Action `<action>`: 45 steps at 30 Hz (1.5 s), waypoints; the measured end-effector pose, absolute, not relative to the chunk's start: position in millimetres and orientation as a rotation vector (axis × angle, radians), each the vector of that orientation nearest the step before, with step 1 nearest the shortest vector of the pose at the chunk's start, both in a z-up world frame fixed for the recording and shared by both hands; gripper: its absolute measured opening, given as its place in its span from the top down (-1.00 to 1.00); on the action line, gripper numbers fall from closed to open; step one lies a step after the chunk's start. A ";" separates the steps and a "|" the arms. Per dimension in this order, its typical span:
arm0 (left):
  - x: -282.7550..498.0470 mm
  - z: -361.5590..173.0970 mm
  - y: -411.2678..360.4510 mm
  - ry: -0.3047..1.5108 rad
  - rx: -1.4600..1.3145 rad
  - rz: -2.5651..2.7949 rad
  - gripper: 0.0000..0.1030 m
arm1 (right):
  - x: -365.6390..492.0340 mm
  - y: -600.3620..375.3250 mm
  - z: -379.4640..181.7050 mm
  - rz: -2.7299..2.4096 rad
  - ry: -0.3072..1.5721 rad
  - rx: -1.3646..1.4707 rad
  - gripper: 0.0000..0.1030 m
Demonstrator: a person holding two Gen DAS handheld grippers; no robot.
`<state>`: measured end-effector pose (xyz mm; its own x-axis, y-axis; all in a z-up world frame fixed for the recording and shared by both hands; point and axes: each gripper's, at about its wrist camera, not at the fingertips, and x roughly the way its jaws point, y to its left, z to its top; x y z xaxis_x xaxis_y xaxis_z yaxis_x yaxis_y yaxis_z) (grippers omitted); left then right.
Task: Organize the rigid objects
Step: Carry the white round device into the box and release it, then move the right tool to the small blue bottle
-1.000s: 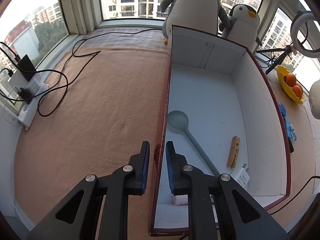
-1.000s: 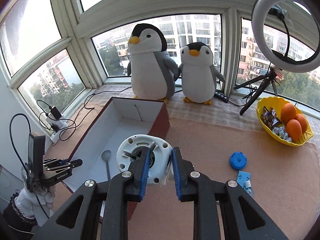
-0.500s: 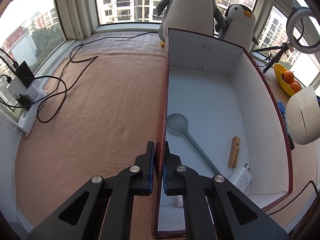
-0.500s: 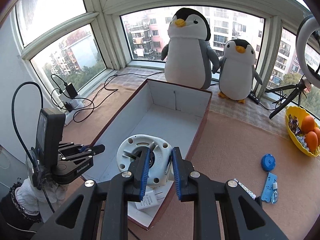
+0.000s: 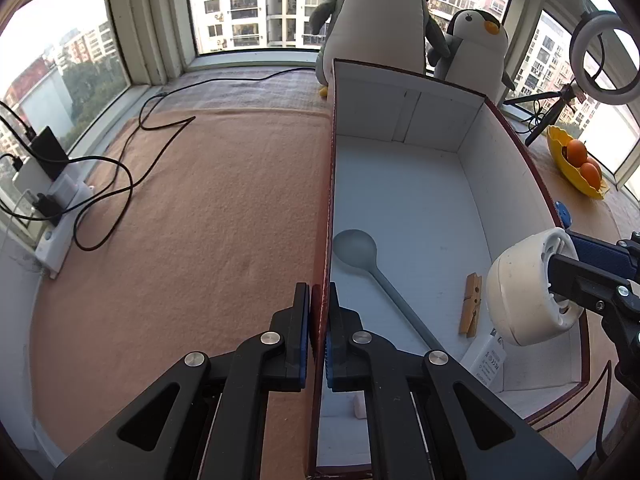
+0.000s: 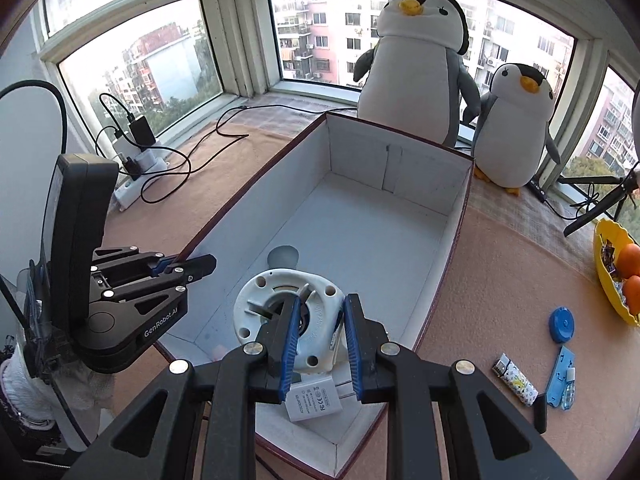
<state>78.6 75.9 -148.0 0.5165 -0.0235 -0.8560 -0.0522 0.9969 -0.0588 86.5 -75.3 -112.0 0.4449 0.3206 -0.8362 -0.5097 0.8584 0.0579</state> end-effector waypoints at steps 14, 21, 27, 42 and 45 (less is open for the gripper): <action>78.5 -147.5 74.2 1.028 -0.079 0.017 0.90 | 89.6 -66.2 -123.7 0.531 1.011 -0.231 0.60; 78.4 -146.9 74.3 1.028 -0.078 0.019 0.90 | 88.8 -72.3 -115.2 0.529 0.979 -0.203 0.19; 78.0 -147.8 74.6 1.030 -0.072 0.021 0.90 | 89.0 -85.6 -111.9 0.525 0.981 -0.153 0.18; 79.0 -148.1 71.9 1.052 -0.050 0.036 0.91 | 99.2 -171.1 -89.7 0.416 0.948 0.009 0.08; 78.8 -148.1 71.5 1.059 -0.047 0.039 0.91 | 103.5 -202.5 -93.0 0.360 0.955 0.034 0.07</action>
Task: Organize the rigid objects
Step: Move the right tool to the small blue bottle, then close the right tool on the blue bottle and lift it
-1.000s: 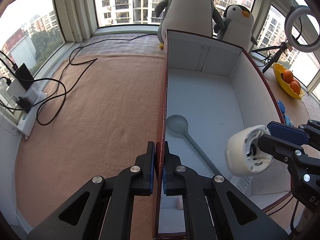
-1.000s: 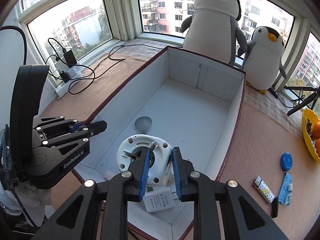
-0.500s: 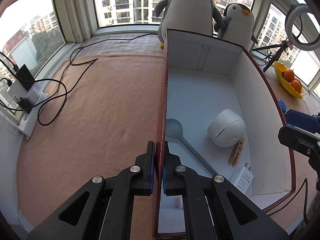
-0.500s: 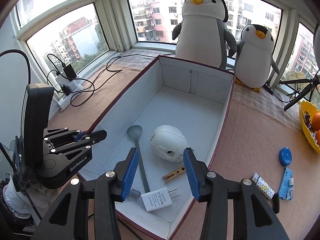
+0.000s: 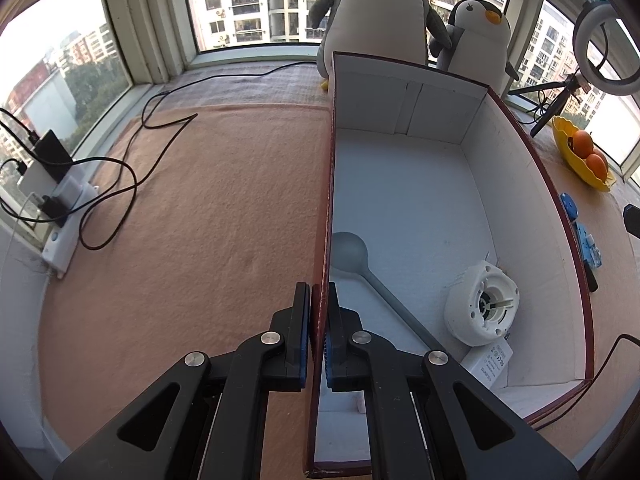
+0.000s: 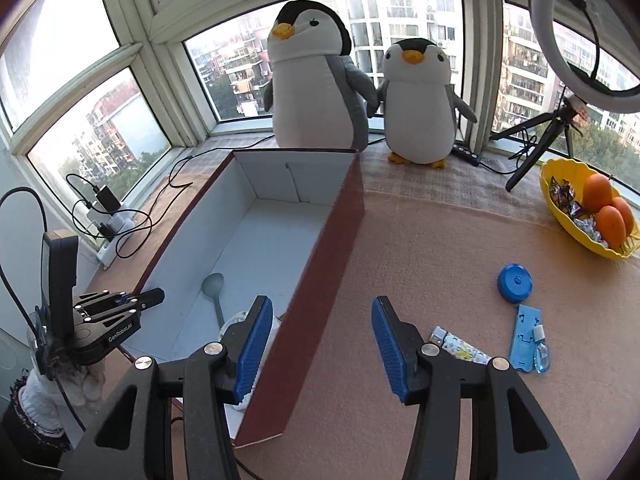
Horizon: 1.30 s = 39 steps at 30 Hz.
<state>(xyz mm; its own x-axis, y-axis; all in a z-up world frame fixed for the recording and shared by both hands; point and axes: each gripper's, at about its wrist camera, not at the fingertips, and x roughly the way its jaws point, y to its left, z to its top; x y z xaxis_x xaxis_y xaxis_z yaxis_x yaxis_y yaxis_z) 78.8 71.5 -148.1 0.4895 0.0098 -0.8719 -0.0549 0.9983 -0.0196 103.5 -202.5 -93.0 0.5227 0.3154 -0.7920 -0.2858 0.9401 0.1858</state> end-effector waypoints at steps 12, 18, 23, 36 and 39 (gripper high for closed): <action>79.8 -148.1 69.0 1.080 -0.047 0.061 0.89 | 125.7 -347.0 -135.0 0.093 1.030 0.142 0.08; 78.7 -150.1 65.2 1.098 -0.049 0.057 0.67 | 141.0 -383.6 -159.5 0.056 1.089 0.181 0.08; 76.2 -148.9 65.5 1.096 -0.054 0.075 0.67 | 150.8 -391.1 -182.6 0.074 1.142 0.195 0.29; 72.9 -151.2 69.2 1.109 -0.074 0.110 0.67 | 166.3 -393.9 -220.5 0.101 1.226 0.149 0.39; 73.3 -151.8 68.3 1.112 -0.075 0.113 0.67 | 167.8 -394.2 -224.8 0.112 1.239 0.133 0.47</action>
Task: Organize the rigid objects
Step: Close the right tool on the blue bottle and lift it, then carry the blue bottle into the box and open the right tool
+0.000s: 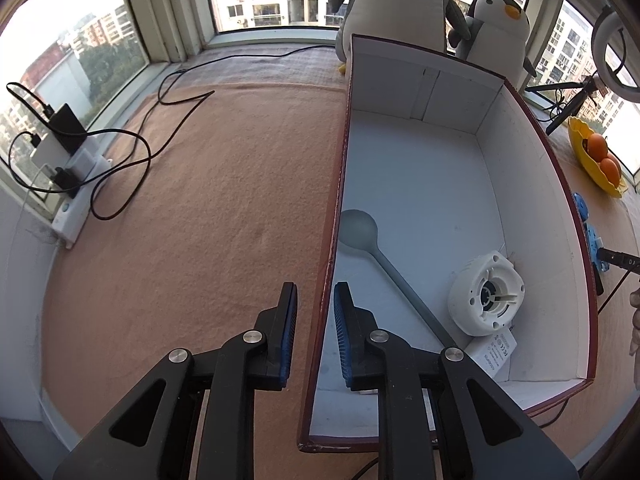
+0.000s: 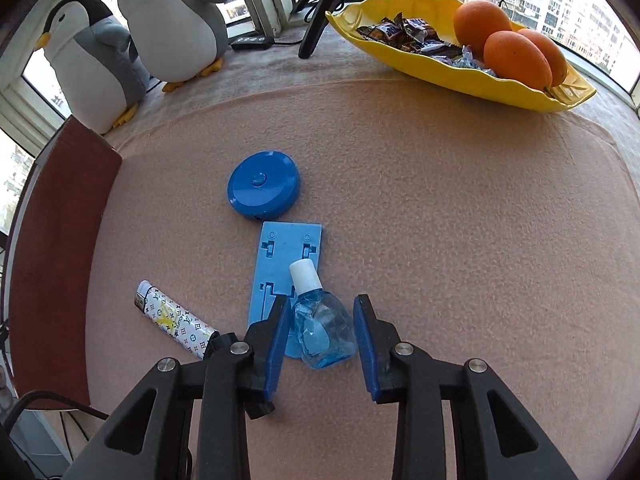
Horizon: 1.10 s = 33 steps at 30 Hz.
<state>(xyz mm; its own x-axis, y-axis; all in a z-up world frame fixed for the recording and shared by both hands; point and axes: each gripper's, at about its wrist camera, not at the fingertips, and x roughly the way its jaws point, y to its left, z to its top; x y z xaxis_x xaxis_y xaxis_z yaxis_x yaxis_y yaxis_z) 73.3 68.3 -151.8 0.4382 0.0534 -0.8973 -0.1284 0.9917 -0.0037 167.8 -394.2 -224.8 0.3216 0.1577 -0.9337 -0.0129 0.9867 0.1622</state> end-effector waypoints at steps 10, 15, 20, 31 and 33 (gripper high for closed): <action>72.1 -152.1 68.4 1.113 -0.083 0.123 0.67 | 165.9 -397.3 -223.0 0.119 1.229 0.145 0.51; 72.2 -152.0 69.3 1.112 -0.084 0.125 0.67 | 157.4 -405.5 -218.8 0.089 1.198 0.204 0.52; 72.6 -151.4 69.8 1.107 -0.084 0.125 0.67 | 144.5 -406.8 -204.2 0.073 1.148 0.235 0.52; 72.5 -151.0 70.5 1.098 -0.086 0.110 0.67 | 120.2 -346.6 -138.6 0.174 1.009 0.167 0.52; 72.0 -150.6 70.7 1.094 -0.087 0.107 0.67 | 115.7 -326.3 -124.0 0.208 0.980 0.128 0.52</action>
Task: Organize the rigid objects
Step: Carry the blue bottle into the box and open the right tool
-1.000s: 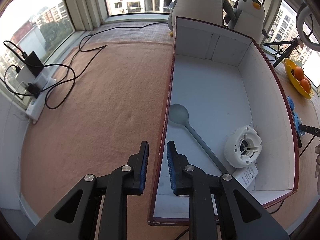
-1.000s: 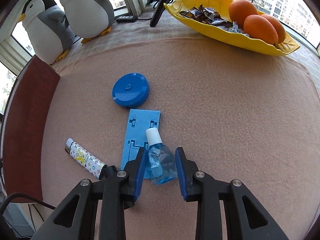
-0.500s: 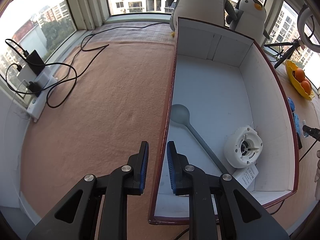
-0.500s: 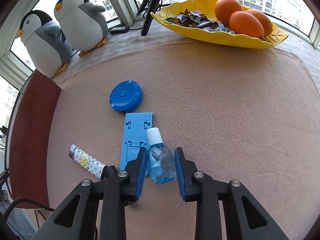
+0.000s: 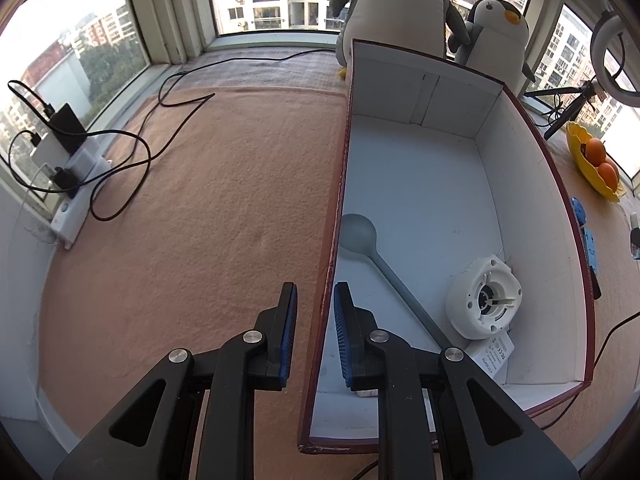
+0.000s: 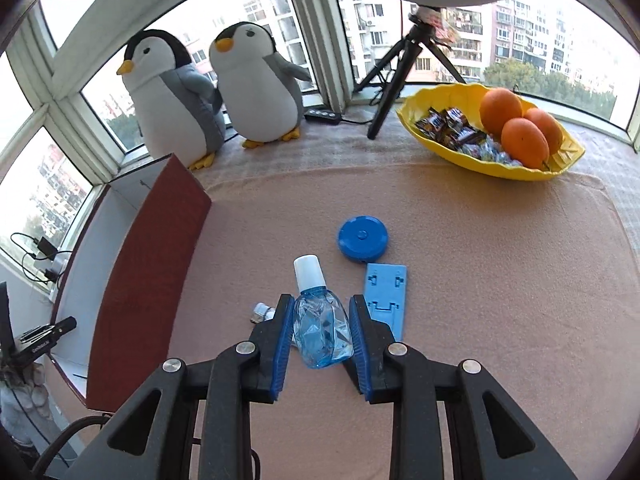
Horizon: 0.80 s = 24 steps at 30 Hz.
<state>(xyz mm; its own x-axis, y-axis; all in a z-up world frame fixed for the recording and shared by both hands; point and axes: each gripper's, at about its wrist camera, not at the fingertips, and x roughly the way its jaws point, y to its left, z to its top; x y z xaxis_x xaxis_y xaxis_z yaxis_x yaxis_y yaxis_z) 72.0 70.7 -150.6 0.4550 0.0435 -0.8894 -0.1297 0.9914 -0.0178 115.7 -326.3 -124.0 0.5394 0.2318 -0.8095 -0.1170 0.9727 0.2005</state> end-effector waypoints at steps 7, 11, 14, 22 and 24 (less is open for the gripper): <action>71.6 -150.8 70.2 1.086 -0.085 0.093 0.81 | 100.9 -260.7 -84.7 0.330 0.909 0.046 0.52; 71.9 -151.5 70.5 1.081 -0.083 0.082 0.87 | 92.1 -226.4 -71.2 0.388 0.882 -0.005 0.52; 72.2 -151.6 71.3 1.075 -0.088 0.080 0.89 | 85.8 -200.8 -67.3 0.427 0.867 -0.052 0.52; 71.2 -151.7 73.1 1.062 -0.094 0.062 0.91 | 74.0 -142.6 -70.1 0.504 0.869 -0.125 0.52; 70.9 -151.8 73.4 1.059 -0.097 0.058 0.91 | 72.1 -132.4 -72.7 0.517 0.876 -0.135 0.52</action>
<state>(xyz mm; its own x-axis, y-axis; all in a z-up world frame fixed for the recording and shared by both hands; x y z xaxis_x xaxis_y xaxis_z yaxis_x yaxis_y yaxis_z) 70.9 73.4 -151.8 0.4885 0.0005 -0.8725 -0.0941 0.9942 -0.0521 72.1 -132.4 -72.7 0.5268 0.3770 -0.7618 -0.4852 0.8693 0.0947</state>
